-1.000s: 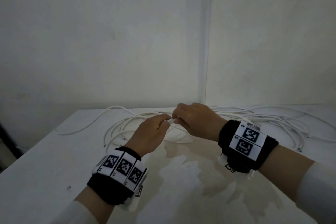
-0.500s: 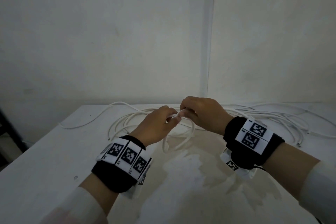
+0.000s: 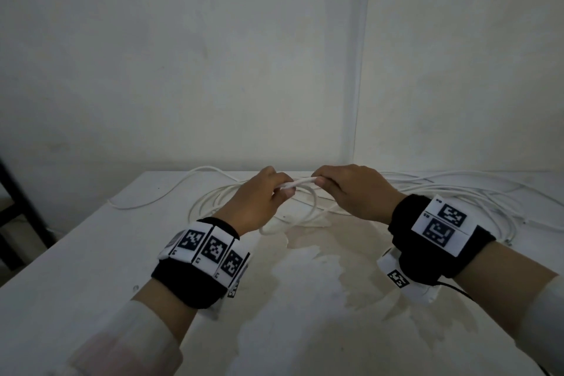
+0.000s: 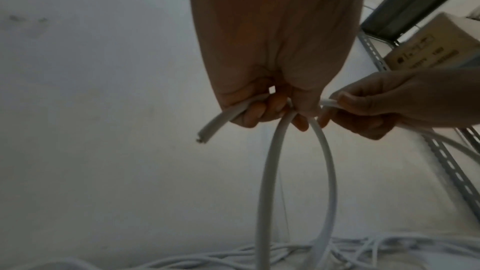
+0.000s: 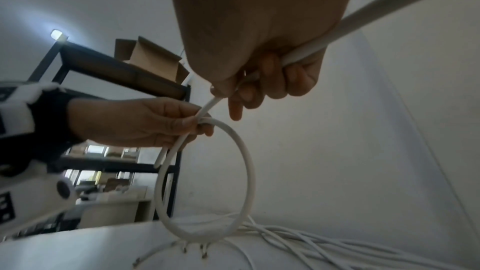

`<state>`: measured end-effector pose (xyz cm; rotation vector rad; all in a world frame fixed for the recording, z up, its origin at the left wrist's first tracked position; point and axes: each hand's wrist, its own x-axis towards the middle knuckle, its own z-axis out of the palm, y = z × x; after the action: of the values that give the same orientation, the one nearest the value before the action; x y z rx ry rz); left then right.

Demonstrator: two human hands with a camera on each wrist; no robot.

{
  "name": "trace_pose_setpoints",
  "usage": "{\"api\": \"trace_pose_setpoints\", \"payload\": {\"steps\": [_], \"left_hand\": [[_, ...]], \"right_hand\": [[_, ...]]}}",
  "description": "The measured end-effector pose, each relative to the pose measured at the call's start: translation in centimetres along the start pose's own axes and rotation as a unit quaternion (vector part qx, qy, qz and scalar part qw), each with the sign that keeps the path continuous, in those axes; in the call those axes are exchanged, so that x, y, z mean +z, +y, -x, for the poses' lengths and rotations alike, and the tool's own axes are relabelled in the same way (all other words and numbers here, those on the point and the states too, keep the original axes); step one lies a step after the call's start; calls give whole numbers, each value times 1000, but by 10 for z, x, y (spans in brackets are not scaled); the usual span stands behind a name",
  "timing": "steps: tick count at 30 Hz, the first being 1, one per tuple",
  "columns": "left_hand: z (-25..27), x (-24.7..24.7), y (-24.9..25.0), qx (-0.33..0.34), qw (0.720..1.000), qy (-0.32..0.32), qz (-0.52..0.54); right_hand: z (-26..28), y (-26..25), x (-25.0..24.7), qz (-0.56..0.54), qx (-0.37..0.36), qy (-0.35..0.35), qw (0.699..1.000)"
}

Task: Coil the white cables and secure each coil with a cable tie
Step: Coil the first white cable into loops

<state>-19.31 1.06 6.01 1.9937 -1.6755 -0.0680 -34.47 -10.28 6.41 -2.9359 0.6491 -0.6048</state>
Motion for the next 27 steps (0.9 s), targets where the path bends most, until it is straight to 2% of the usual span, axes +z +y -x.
{"api": "trace_pose_setpoints", "payload": {"steps": [3,10,13,20,27], "left_hand": [[1,3,2,-5,1000,-13,-4],[1,7,8,-1,1000,-17,5],[-1,7,8,11,1000,-16,11],[0,7,2,29,999,0,41],[3,1,3,9,997,26,74]], "right_hand": [[-1,0,0,5,14,-1,1000],[-2,-1,-4,-27,15,-59,998],[-1,1,-2,-45,16,-54,997],[-3,0,-1,-140,23,-107,984],[-7,1,-9,-145,19,-95,985]]}}
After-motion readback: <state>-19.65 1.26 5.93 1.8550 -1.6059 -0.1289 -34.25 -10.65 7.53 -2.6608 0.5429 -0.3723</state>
